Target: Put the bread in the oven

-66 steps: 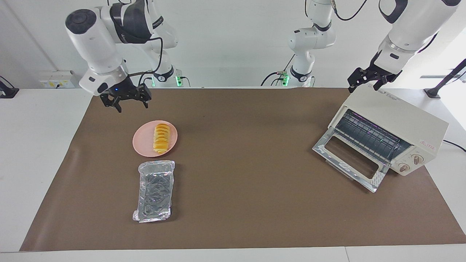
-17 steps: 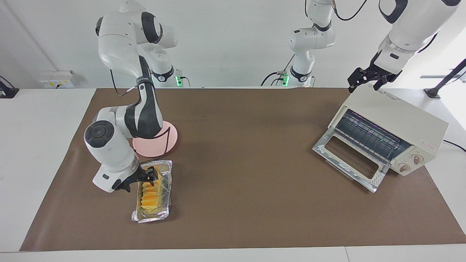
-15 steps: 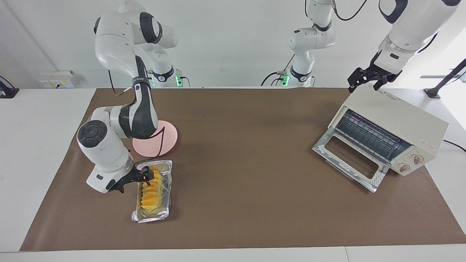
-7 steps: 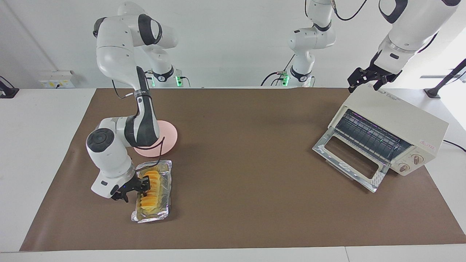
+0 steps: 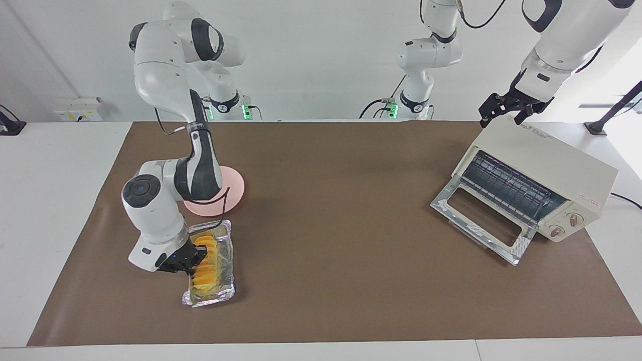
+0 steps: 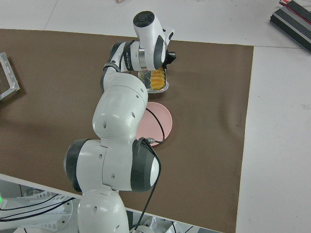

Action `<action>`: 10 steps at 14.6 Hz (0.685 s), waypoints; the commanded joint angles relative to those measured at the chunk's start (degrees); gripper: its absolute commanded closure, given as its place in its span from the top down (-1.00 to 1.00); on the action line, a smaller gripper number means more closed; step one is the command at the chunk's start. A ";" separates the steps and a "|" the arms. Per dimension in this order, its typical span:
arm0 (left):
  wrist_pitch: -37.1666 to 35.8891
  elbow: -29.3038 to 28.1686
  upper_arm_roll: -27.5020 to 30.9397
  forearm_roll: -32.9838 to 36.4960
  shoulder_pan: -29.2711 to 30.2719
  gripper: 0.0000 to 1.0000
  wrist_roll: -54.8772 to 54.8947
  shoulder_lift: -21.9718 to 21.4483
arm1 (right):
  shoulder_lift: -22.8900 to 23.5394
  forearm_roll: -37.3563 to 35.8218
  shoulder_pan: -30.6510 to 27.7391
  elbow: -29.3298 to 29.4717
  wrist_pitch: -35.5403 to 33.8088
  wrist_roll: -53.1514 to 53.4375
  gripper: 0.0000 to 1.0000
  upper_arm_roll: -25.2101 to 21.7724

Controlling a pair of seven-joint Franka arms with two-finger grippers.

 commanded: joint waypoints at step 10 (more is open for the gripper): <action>0.76 -1.61 -0.47 -0.84 1.08 1.00 0.47 -1.55 | -1.06 7.95 23.44 17.65 -24.85 35.66 -1.00 0.50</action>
